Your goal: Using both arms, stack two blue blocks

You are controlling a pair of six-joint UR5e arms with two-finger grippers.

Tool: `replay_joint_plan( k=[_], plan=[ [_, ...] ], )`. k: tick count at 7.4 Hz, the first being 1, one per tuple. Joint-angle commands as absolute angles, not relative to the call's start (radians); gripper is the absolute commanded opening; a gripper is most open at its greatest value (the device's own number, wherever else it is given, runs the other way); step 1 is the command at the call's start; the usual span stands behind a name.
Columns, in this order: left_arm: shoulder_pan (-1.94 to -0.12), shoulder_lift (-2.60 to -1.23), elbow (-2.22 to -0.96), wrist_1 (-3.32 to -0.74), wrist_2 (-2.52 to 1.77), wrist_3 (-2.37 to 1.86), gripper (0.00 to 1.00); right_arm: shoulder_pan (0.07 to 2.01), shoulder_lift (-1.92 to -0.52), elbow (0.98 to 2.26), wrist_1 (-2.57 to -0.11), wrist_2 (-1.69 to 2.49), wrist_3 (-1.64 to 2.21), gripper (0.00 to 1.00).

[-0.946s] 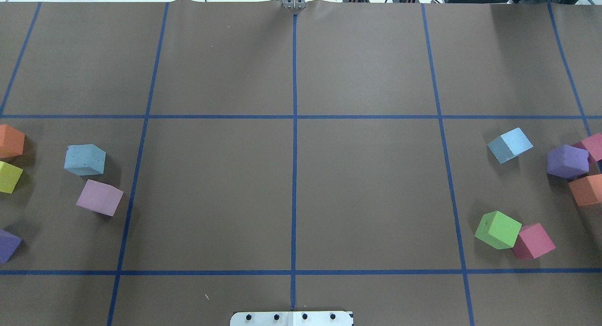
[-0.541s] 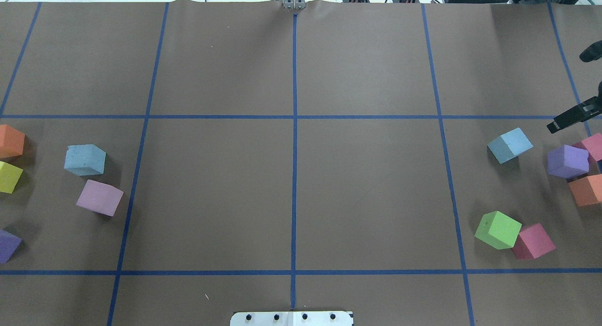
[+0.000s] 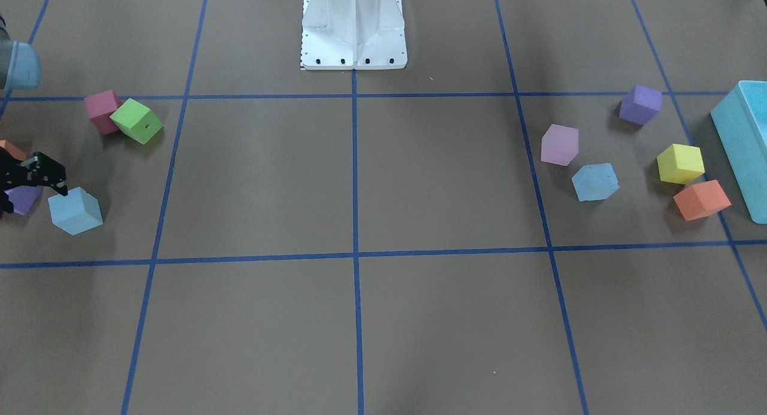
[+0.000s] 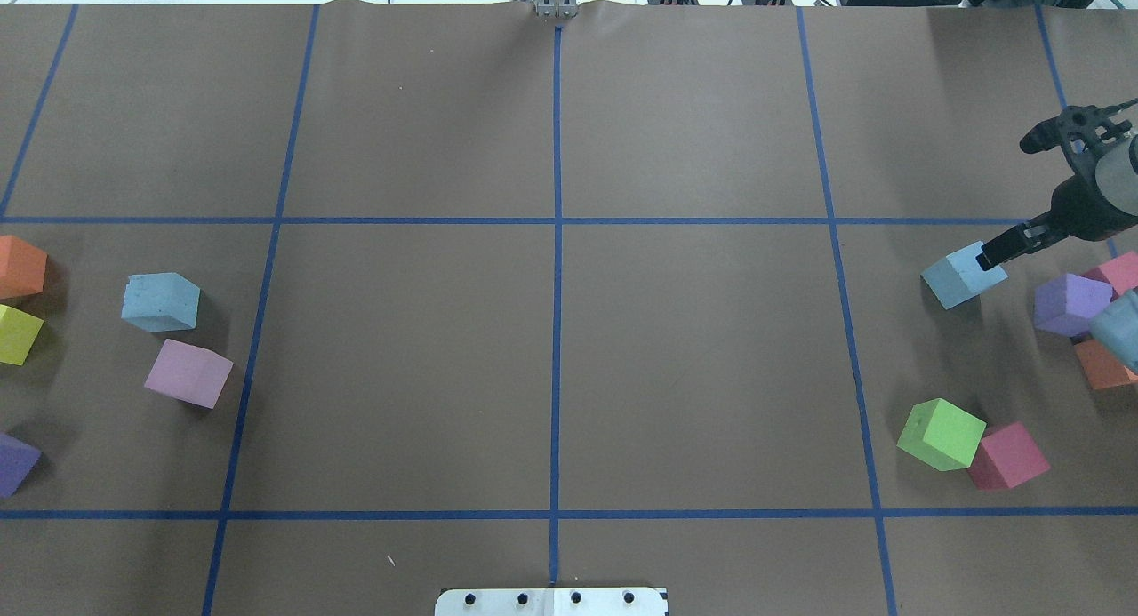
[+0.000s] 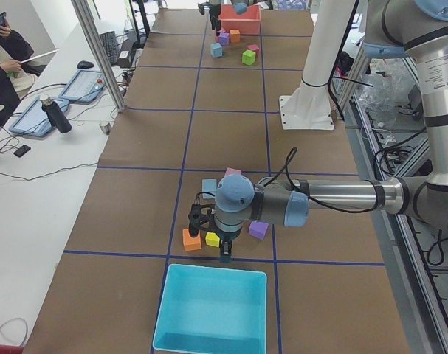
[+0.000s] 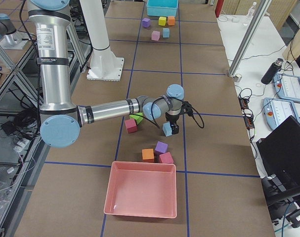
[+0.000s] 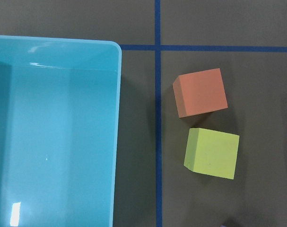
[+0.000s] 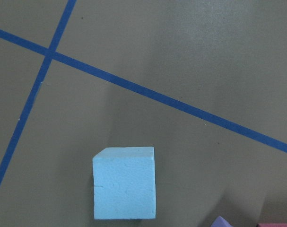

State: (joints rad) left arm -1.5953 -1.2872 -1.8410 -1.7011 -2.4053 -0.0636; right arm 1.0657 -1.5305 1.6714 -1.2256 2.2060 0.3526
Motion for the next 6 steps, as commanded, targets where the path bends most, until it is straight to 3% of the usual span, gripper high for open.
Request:
replay_joint_plan(
  k=[1, 6],
  plan=[
    [-1.595, -1.287, -1.839, -1.703, -2.405, -0.063, 0.98, 1.031, -1.529, 1.635, -1.167, 2.177, 0.405, 1.0],
    [-1.594, -1.287, -1.835, -1.704, -2.405, -0.064, 0.98, 0.988, -1.508, 1.622, -1.166, 2.163, 0.405, 1.0]
  ],
)
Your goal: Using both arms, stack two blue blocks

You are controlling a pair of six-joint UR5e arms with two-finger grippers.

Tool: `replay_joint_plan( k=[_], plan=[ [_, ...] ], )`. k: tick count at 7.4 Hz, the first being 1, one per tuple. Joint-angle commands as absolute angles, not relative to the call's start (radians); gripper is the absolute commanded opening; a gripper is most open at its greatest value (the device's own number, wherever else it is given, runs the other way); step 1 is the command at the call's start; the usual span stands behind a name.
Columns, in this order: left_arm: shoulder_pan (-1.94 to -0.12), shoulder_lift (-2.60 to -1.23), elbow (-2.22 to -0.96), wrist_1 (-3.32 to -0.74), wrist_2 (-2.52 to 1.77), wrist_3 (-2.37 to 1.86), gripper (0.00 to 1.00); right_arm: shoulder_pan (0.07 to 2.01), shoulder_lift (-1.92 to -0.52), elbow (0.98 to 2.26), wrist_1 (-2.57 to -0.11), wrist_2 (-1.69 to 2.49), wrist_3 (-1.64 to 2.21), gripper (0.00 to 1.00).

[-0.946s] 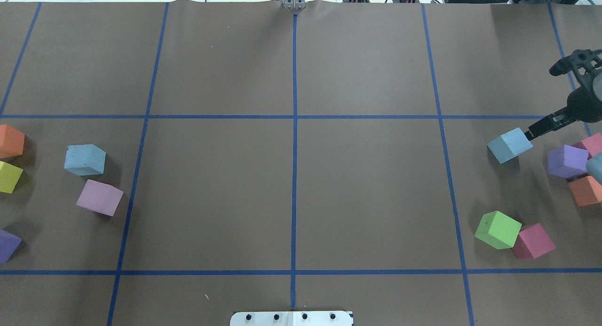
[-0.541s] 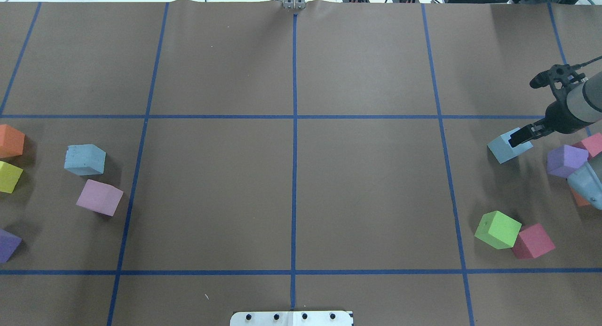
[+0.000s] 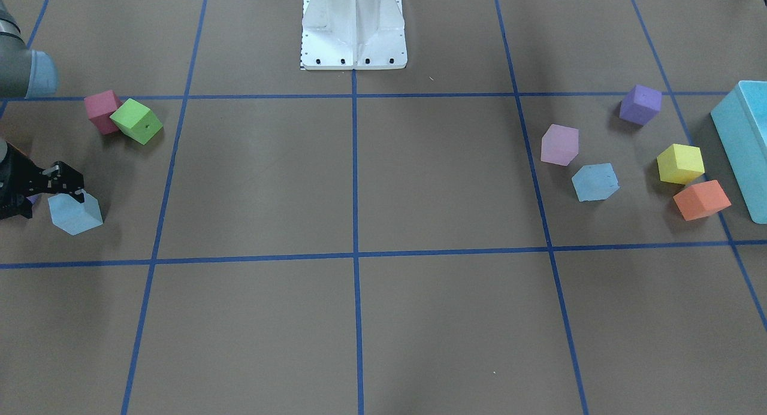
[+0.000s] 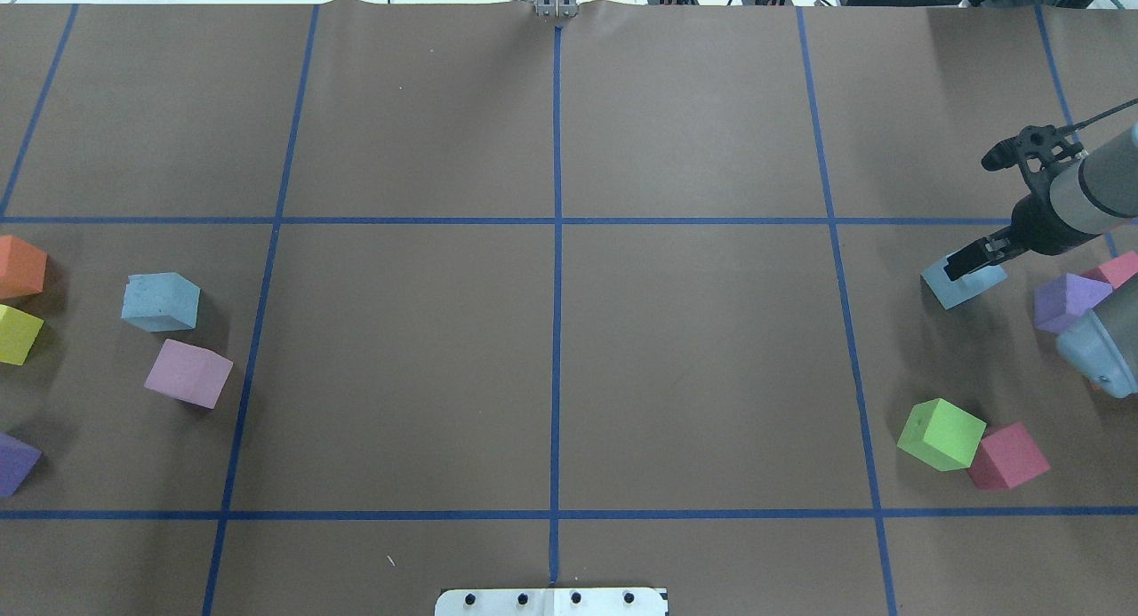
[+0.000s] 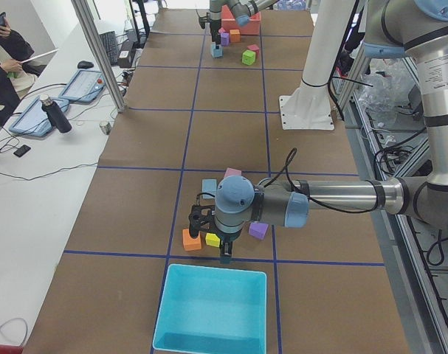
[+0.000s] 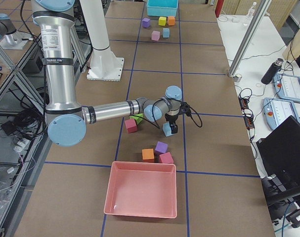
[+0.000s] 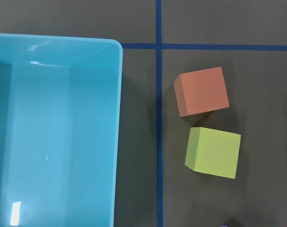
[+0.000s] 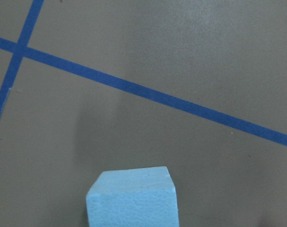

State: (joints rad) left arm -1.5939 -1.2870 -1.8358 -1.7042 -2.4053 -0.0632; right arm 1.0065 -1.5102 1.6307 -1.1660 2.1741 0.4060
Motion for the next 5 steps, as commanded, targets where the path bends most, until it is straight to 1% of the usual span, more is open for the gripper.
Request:
replay_joint_plan(
  k=[1, 2, 3, 4, 5],
  plan=[
    [-1.594, -1.287, -1.835, -1.704, -2.405, -0.063, 0.98, 0.971, -1.508, 1.62, -1.166, 2.14, 0.405, 1.0],
    [-1.594, -1.287, -1.833, -1.704, -2.405, -0.063, 0.98, 0.95, -1.506, 1.612, -1.166, 2.137, 0.403, 0.99],
    [-1.594, -1.287, -1.832, -1.706, -2.405, -0.063, 0.98, 0.945, -1.488, 1.588, -1.166, 2.138, 0.399, 0.94],
    [-1.594, -1.287, -1.832, -1.706, -2.405, -0.063, 0.98, 0.943, -1.476, 1.571, -1.166, 2.14, 0.394, 0.82],
    [-1.594, -1.287, -1.832, -1.706, -2.405, -0.064, 0.98, 0.945, -1.477, 1.568, -1.166, 2.14, 0.393, 0.65]
  ],
)
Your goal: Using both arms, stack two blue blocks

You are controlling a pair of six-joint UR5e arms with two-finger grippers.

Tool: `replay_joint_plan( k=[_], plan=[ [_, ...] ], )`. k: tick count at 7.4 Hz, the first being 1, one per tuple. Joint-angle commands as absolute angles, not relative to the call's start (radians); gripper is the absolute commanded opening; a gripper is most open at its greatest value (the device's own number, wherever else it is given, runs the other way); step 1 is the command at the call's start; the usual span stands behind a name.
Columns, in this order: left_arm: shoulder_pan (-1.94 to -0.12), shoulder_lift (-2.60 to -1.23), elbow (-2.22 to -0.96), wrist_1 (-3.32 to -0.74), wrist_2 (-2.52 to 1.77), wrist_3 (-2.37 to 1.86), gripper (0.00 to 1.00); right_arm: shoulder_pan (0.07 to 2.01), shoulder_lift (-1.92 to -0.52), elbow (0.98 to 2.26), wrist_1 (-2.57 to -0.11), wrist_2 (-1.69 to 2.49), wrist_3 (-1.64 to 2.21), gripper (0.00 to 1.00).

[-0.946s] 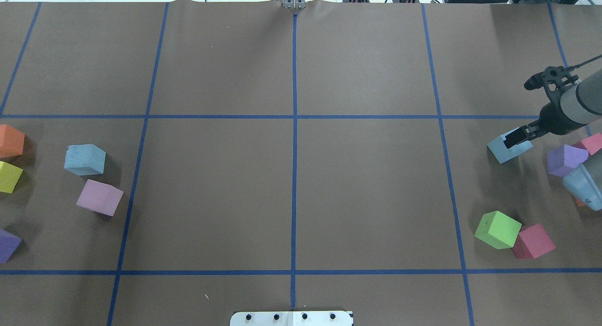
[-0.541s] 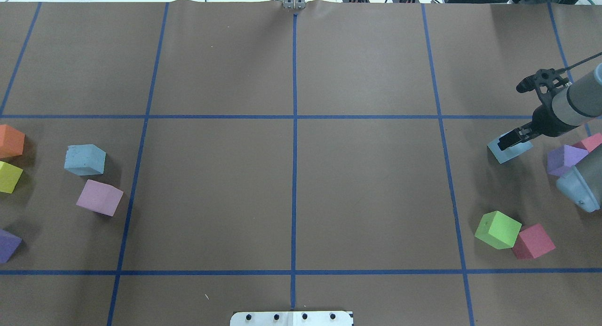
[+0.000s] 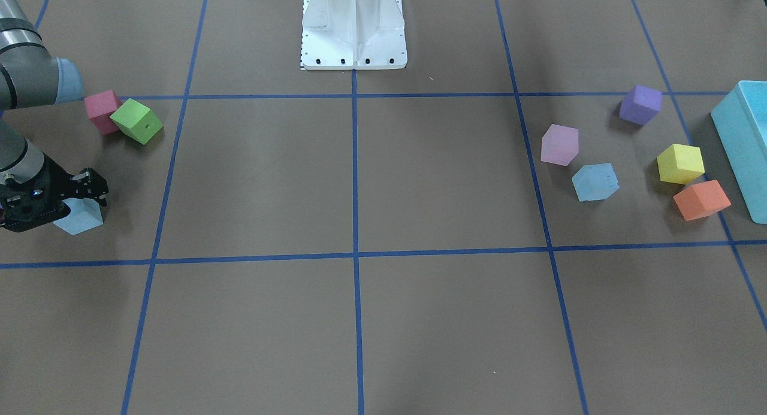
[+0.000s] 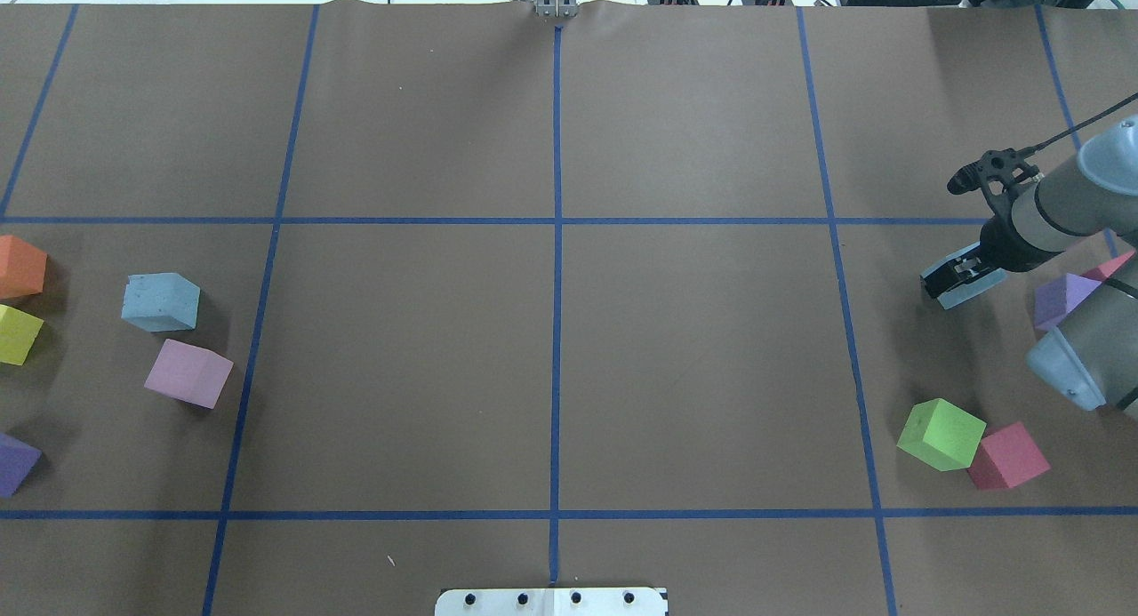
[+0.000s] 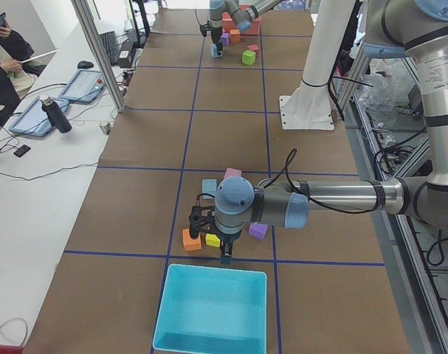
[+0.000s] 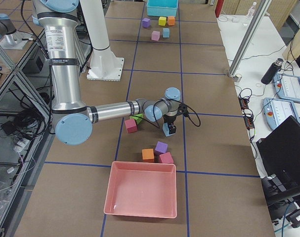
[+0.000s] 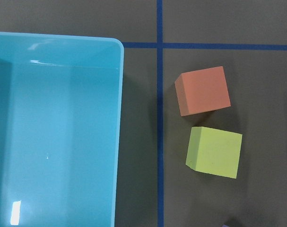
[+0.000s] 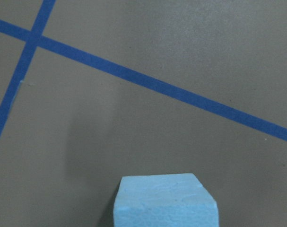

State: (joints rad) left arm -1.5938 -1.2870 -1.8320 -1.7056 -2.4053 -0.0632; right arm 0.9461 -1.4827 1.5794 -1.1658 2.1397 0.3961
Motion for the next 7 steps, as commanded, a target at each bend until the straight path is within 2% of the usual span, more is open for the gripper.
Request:
replay_joint_plan(
  k=[1, 2, 3, 5, 7],
  plan=[
    [-1.594, -1.287, -1.832, -1.706, -2.405, -0.063, 0.98, 0.945, -1.476, 1.574, -1.166, 2.151, 0.393, 0.46],
    [-1.594, -1.287, -1.832, -1.706, -2.405, -0.063, 0.98, 0.948, -1.474, 1.588, -1.167, 2.158, 0.394, 0.26],
    [-1.594, -1.287, -1.832, -1.706, -2.405, -0.063, 0.98, 0.959, -1.464, 1.609, -1.175, 2.183, 0.396, 0.12],
    [-1.594, -1.287, -1.832, -1.707, -2.405, -0.063, 0.98, 0.968, -1.389, 1.632, -1.213, 2.201, 0.451, 0.11],
    [-1.594, -1.287, -1.832, -1.707, -2.405, -0.064, 0.98, 0.886, -1.236, 1.631, -1.282, 2.188, 0.681, 0.11]
  ],
)
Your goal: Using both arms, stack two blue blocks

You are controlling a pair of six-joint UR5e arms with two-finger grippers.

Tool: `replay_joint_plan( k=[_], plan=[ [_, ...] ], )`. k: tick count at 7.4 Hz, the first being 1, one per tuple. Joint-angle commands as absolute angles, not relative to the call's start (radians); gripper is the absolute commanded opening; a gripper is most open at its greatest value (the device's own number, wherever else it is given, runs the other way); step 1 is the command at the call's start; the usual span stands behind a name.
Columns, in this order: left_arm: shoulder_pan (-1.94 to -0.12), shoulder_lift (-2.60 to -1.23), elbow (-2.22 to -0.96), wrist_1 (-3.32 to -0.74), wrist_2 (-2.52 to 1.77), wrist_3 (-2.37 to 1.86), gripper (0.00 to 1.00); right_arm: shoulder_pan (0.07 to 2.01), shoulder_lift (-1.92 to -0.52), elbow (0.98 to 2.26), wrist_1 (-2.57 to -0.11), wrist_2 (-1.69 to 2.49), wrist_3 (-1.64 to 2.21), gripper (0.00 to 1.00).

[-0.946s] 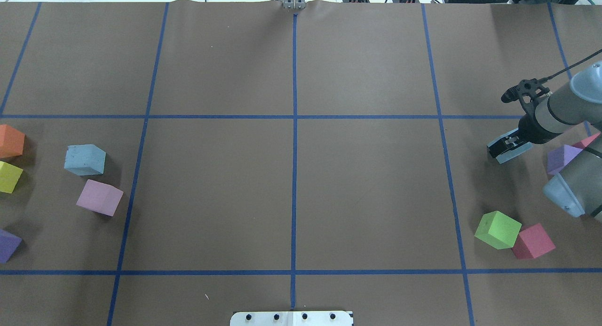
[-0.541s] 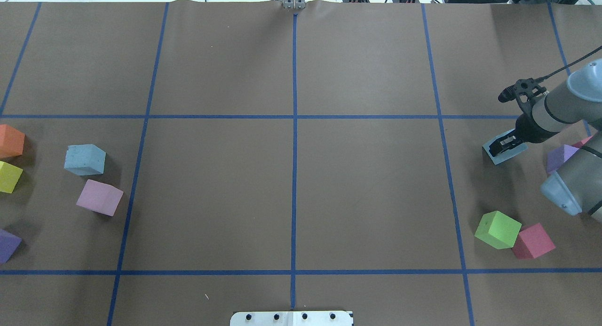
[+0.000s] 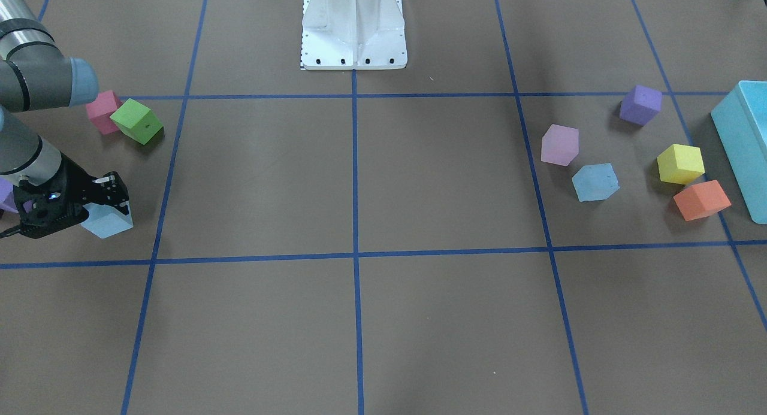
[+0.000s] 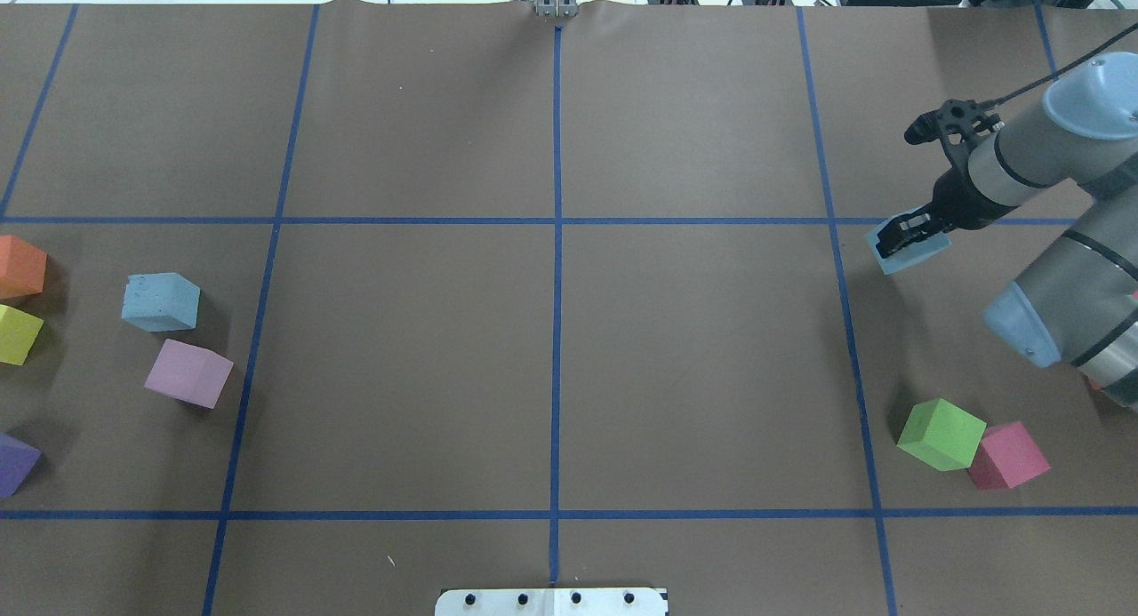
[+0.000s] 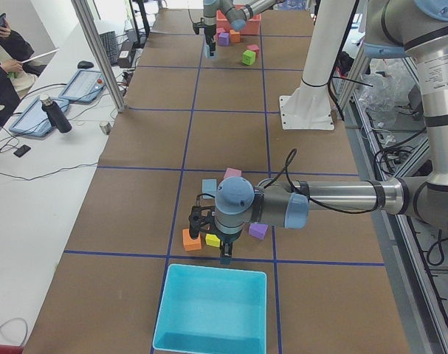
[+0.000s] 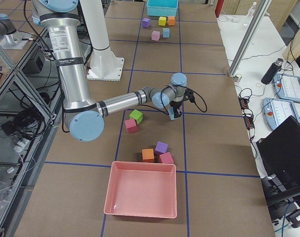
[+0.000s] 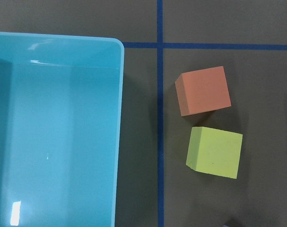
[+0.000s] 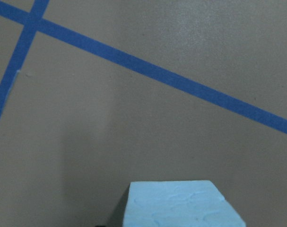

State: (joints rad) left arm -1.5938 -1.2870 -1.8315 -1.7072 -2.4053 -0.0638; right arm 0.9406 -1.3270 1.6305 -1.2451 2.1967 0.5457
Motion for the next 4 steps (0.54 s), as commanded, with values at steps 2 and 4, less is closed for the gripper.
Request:
replay_joint_plan(
  k=[2, 4],
  plan=[
    [-1.595, -1.287, -1.832, -1.706, -2.405, -0.063, 0.98, 0.725, -1.075, 1.615, -1.317, 2.072, 1.008, 0.11],
    [-1.594, -1.287, -1.832, -1.706, -2.405, -0.063, 0.98, 0.608, -0.83, 1.545, -1.541, 1.959, 1.191, 0.12]
  ],
)
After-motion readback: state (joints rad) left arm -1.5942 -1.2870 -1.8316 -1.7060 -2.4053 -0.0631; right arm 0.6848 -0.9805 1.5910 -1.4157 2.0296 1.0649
